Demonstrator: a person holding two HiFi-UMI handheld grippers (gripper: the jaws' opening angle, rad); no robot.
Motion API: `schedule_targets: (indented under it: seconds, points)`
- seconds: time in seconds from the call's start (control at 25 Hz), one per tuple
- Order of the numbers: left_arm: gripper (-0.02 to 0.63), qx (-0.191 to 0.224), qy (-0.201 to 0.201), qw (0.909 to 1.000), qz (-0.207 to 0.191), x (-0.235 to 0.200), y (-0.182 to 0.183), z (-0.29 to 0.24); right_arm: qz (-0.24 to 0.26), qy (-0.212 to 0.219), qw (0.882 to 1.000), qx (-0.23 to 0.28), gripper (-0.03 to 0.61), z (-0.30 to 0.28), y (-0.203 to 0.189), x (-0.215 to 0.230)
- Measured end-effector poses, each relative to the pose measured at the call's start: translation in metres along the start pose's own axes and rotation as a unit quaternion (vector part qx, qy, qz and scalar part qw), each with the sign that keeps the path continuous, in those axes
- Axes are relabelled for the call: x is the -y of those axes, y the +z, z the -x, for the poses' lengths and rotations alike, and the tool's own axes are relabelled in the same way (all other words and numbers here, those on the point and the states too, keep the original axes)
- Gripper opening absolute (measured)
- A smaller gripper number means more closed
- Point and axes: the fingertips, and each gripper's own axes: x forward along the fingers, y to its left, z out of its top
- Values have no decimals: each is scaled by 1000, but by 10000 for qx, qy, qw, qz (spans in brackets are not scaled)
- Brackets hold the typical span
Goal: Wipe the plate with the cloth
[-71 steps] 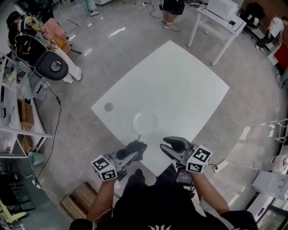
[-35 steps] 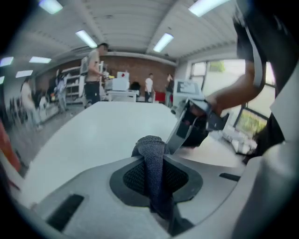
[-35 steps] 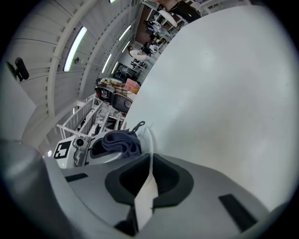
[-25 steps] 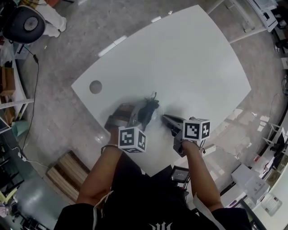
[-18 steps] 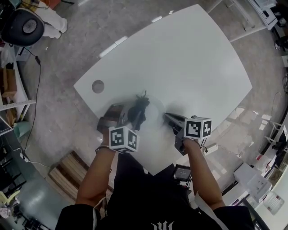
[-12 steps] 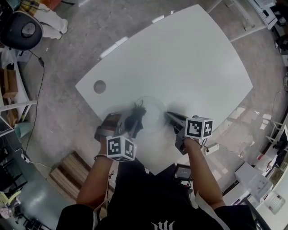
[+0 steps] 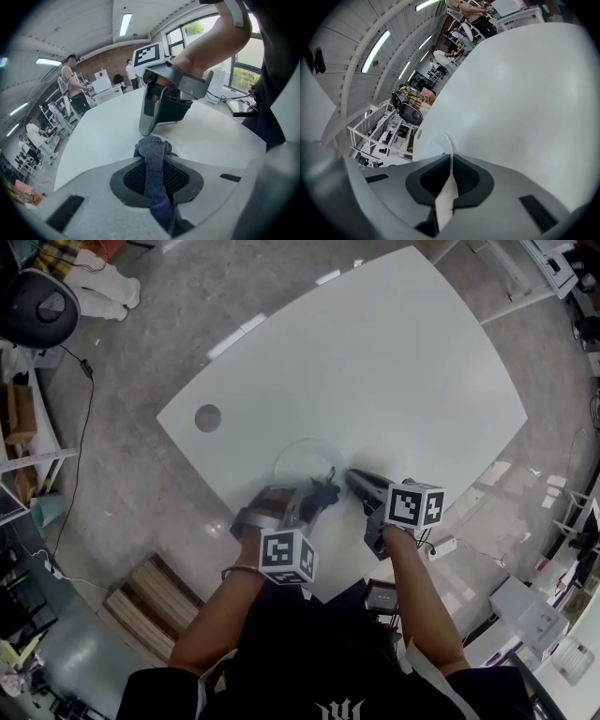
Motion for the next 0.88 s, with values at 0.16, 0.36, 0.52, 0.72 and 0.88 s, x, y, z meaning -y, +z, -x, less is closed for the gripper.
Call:
schedule_targets:
  seconds: [0.16, 0.36, 0.52, 0.72, 0.88]
  points:
    - [51, -9, -27, 10000, -50, -12, 11, -14, 28, -13, 10000, 22, 18, 0, 0, -1]
    - [51, -46, 186, 9995, 235, -41, 11, -20, -28, 31, 10000, 74, 18, 1, -5, 0]
    - [51, 19, 200, 9984, 533, -53, 9, -23, -64, 34, 9999, 137, 18, 1, -5, -1]
    - [51, 319, 305, 9896, 1372, -61, 5, -20, -100, 26, 9998, 139, 17, 1, -3, -1]
    - [51, 425, 665, 9769, 1986, -74, -1, -16, -96, 15, 9999, 124, 17, 4, -3, 0]
